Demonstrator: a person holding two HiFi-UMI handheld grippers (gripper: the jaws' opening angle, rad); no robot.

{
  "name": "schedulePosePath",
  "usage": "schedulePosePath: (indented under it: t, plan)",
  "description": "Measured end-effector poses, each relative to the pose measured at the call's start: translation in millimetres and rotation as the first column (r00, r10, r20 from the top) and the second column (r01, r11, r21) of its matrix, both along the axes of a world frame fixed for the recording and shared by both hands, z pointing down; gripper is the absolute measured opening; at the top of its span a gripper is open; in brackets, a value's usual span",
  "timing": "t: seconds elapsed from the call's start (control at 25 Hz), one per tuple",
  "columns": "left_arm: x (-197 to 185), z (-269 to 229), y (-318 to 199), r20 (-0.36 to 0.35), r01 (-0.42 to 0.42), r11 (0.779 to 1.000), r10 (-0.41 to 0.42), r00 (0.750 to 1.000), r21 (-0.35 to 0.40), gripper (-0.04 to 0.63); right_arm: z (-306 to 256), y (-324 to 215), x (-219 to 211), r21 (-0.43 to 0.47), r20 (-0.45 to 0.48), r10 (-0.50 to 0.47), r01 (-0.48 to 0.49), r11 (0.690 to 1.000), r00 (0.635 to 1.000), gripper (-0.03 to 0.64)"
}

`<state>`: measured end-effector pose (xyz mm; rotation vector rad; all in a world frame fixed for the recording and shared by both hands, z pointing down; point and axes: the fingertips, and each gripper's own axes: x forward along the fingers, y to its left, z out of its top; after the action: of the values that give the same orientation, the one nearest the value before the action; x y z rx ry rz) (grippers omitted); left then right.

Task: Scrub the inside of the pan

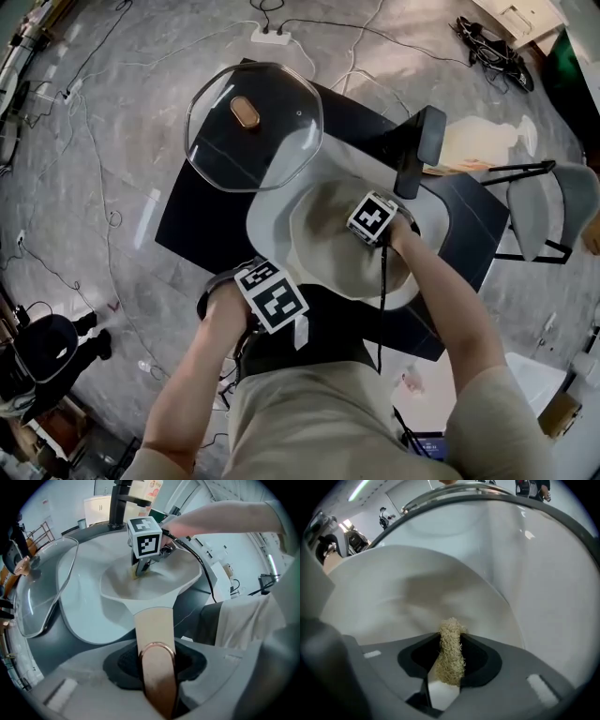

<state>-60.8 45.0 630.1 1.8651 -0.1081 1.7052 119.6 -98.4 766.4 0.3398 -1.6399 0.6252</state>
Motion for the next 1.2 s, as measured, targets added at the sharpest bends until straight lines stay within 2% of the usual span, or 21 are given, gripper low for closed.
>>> schedulePosePath:
  t: [0.16, 0.28, 0.36, 0.44, 0.52, 0.6, 0.64, 0.8, 0.88, 0.96, 1.04, 1.12, 1.2]
  plan:
    - [0, 0, 1, 0.005, -0.005, 1.0, 0.005, 1.0, -0.022, 0.141, -12, 27, 28, -0.14, -0.036, -0.003, -0.002, 0.99, 0.999, 0.136]
    - [1, 0, 2, 0.001, -0.001, 0.999, 0.001, 1.0, -0.046, 0.138, -28, 54, 35, -0.272, -0.04, -0.021, 0.009, 0.962, 0.999, 0.135]
    - [1, -1, 2, 0.002, 0.0, 0.998, 0.0, 1.0, -0.058, 0.138, -44, 78, 36, -0.381, -0.031, -0.059, 0.043, 0.924, 0.998, 0.135]
    - [1, -2, 3, 0.0, 0.001, 0.998, -0.001, 1.0, -0.067, 0.137, -63, 105, 29, -0.489, 0.012, -0.087, 0.082, 0.868, 0.996, 0.135]
    - [0, -2, 4, -0.002, 0.001, 0.998, -0.001, 1.0, -0.068, 0.137, -78, 126, 17, -0.535, 0.067, -0.125, 0.141, 0.833, 0.99, 0.135]
    - [0, -2, 4, -0.003, 0.0, 0.998, 0.0, 1.0, -0.068, 0.137, -88, 139, -2, -0.524, 0.116, -0.16, 0.197, 0.828, 0.98, 0.137]
    - [0, -2, 4, -0.003, -0.001, 0.998, 0.0, 1.0, -0.069, 0.137, -93, 142, -14, -0.507, 0.143, -0.159, 0.21, 0.836, 0.977, 0.137]
    - [1, -1, 4, 0.003, -0.007, 0.997, 0.007, 1.0, -0.08, 0.135, -91, 133, -61, -0.4, 0.228, -0.074, 0.163, 0.902, 0.971, 0.138]
    - [0, -1, 4, 0.008, -0.012, 0.997, 0.013, 1.0, -0.082, 0.135, -84, 123, -75, -0.366, 0.251, -0.025, 0.118, 0.923, 0.968, 0.138]
    - [0, -1, 5, 0.009, -0.013, 0.997, 0.013, 1.0, -0.082, 0.135, -76, 109, -87, -0.294, 0.253, -0.021, 0.098, 0.951, 0.967, 0.14]
    - [-1, -1, 4, 0.004, -0.008, 0.997, 0.009, 1.0, -0.082, 0.135, -67, 92, -95, -0.182, 0.234, -0.064, 0.108, 0.977, 0.97, 0.14]
    - [-1, 0, 4, 0.002, -0.005, 0.997, 0.005, 1.0, -0.079, 0.134, -59, 76, -99, -0.091, 0.21, -0.099, 0.12, 0.989, 0.973, 0.14]
    - [-1, 0, 4, 0.004, -0.004, 0.997, 0.004, 1.0, -0.077, 0.133, -50, 62, -99, -0.047, 0.194, -0.095, 0.106, 0.993, 0.976, 0.14]
